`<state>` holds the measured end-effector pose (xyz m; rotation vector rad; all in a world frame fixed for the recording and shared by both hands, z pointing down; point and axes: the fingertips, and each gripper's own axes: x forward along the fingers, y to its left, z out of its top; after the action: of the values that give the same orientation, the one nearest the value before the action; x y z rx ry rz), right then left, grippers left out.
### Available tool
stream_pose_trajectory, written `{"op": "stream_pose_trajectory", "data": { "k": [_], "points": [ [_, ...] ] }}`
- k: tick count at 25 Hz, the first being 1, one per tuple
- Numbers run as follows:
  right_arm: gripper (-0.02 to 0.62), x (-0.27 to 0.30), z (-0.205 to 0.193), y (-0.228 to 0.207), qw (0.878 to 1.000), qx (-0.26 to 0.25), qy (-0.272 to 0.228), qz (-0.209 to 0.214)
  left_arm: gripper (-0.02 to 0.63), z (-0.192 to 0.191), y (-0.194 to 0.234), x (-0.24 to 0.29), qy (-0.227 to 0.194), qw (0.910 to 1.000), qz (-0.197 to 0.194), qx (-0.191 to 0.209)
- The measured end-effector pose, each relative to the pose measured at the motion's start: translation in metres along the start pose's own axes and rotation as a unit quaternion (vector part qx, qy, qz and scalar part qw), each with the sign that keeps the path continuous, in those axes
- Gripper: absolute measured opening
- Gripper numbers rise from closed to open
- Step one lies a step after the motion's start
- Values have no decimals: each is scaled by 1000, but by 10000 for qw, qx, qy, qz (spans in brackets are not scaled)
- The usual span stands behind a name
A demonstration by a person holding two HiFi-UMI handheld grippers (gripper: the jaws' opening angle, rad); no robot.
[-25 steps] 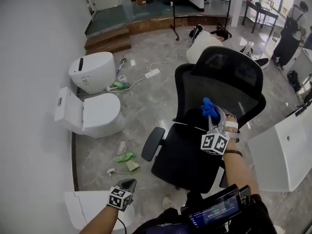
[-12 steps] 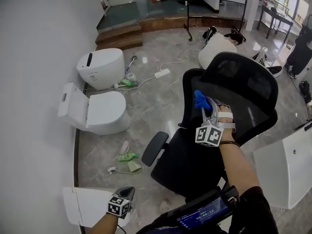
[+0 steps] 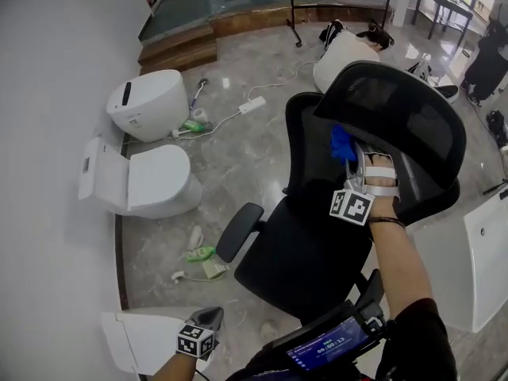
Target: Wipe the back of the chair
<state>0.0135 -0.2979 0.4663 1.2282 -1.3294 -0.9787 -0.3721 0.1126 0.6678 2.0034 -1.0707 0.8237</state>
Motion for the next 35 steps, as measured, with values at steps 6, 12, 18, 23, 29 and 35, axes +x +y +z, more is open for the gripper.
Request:
{"op": "stream_pose_trajectory", "data": {
  "k": [6, 12, 18, 23, 29, 35],
  "points": [
    [81, -77, -129, -12, 9940, 15, 1088, -88, 2, 21, -5, 7, -37, 9998, -157, 108],
    [81, -161, -232, -20, 9762, 148, 2154, -201, 2, 29, -11, 10, -99, 9995, -235, 160],
    [81, -92, -92, 26, 9977, 139, 640, 195, 2, 25, -12, 9, -123, 9996, -223, 91],
    [81, 2, 53, 68, 9962, -515, -585, 400, 2, 19, -13, 3, -141, 9999, -58, -39],
    [81, 66, 99, 94, 9843, -1561, -758, 335, 2, -2, -5, 1, -5, 9996, 180, -209],
    [81, 46, 50, 104, 9822, -1629, -474, 802, 2, 6, -8, 11, 5, 9998, 102, -188]
  ]
}}
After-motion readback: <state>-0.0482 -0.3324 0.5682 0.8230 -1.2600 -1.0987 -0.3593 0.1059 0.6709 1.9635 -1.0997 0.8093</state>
